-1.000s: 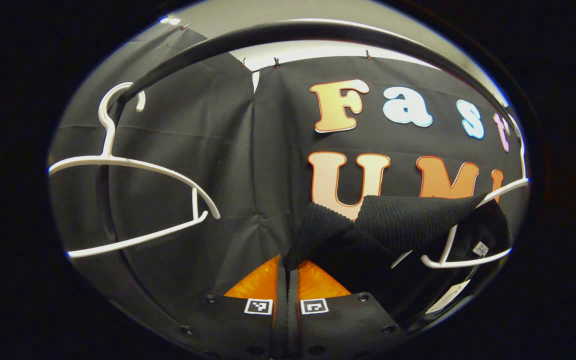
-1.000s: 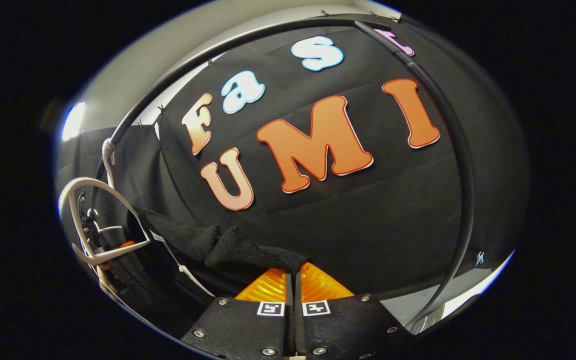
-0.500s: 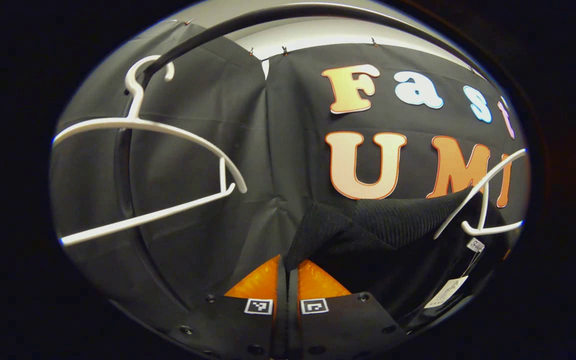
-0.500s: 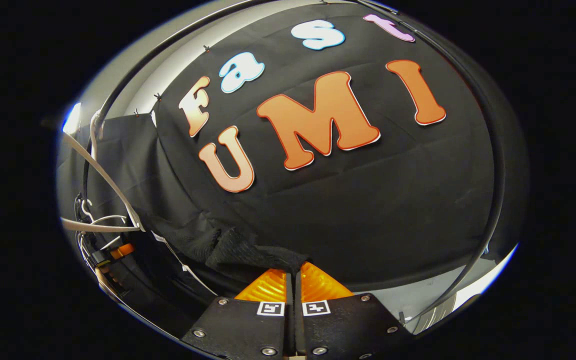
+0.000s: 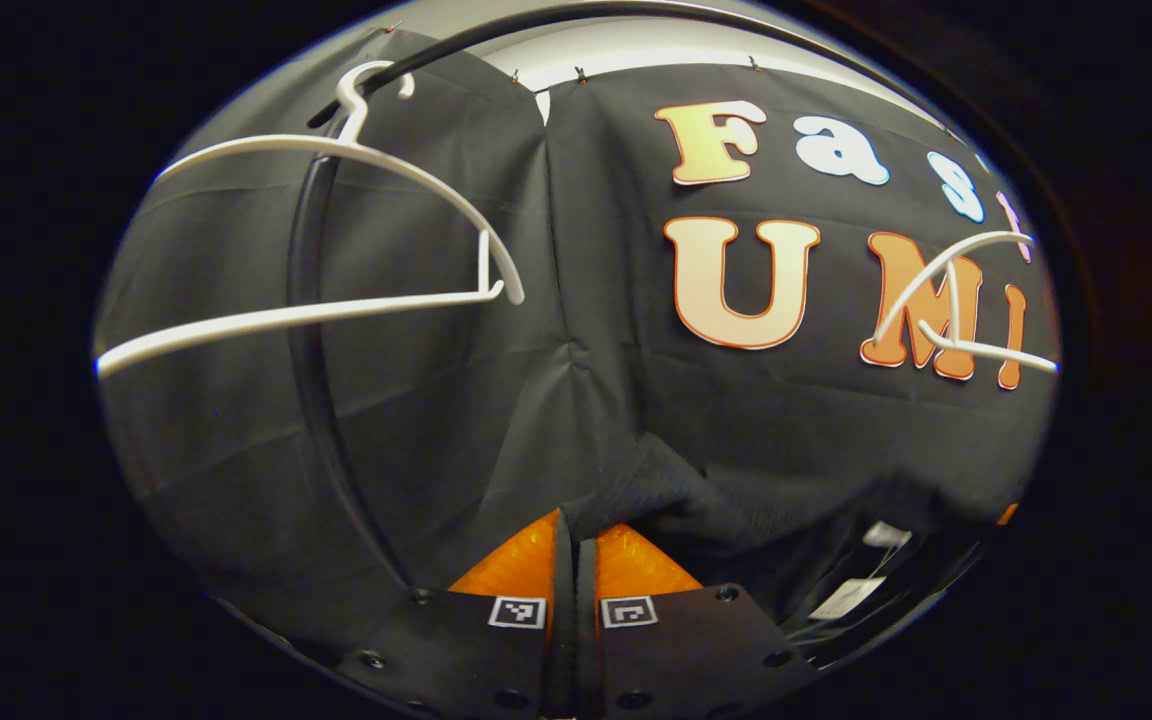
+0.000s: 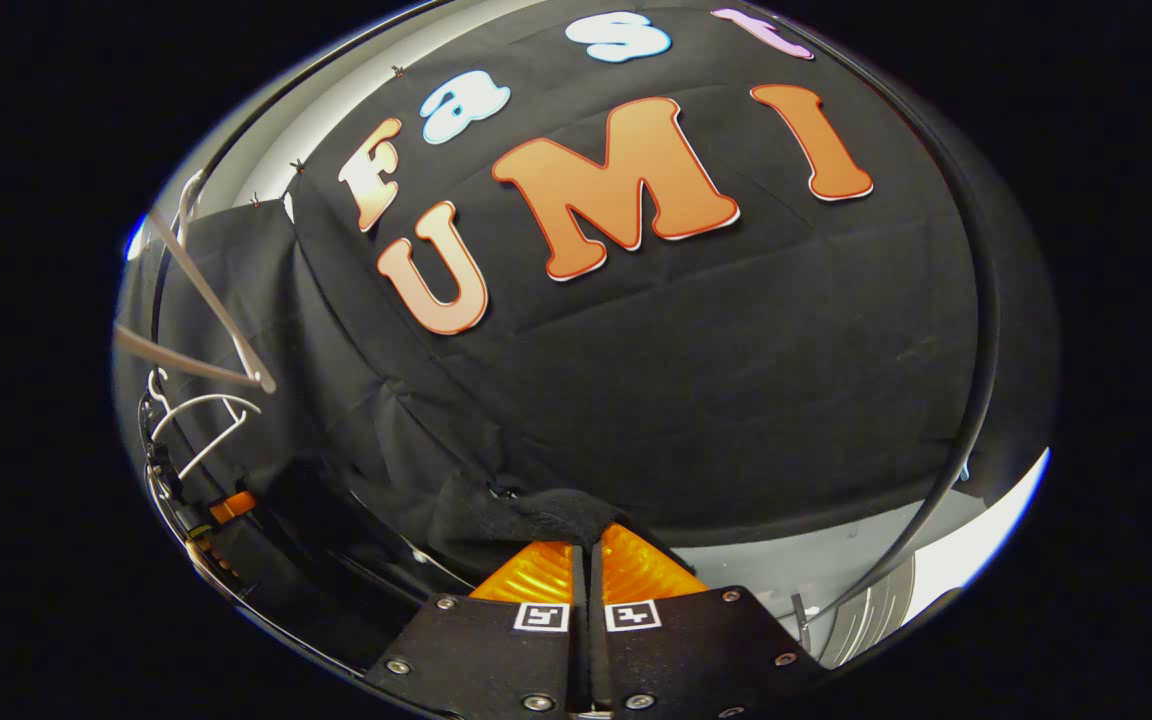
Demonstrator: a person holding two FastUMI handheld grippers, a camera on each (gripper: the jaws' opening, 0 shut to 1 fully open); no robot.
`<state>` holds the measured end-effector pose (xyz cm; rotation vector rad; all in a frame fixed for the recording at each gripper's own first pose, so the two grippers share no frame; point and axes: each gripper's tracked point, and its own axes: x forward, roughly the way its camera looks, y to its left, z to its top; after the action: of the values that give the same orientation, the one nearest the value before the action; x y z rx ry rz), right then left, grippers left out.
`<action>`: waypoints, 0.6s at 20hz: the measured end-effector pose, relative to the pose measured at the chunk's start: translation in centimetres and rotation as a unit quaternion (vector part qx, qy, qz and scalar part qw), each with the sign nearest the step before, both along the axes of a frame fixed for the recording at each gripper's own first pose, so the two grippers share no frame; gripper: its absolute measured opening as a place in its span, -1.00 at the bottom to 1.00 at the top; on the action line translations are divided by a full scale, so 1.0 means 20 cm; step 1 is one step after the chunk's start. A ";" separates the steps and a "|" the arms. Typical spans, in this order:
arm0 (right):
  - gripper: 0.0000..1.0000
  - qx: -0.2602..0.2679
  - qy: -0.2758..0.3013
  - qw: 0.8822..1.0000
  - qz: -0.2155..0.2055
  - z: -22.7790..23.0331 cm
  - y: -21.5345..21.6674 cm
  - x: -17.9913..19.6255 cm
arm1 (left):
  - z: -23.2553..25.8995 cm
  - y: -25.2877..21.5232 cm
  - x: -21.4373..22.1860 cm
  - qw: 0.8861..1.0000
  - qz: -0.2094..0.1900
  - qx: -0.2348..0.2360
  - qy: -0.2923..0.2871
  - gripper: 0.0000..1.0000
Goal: Grasp the clothes on the hanger with both hands and then place them into the laundry hamper below.
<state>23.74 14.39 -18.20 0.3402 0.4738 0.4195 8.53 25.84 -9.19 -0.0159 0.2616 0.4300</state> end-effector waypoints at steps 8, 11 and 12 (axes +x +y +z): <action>-0.87 -0.004 0.044 0.999 0.023 -0.27 0.10 -0.17 | -0.27 -0.42 -0.02 0.996 -0.072 -0.007 0.053 -0.88; -1.00 -0.004 0.068 0.997 0.031 -0.41 0.13 -0.25 | -0.43 -0.58 -0.05 0.991 -0.098 -0.017 0.087 -0.87; -1.00 -0.003 0.077 0.996 0.033 -0.46 0.15 -0.28 | -0.50 -0.64 -0.06 0.989 -0.104 -0.024 0.099 -0.88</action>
<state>18.23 17.38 -27.40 0.3534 0.6385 0.4578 7.31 13.13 -19.23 0.0080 0.4648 0.2168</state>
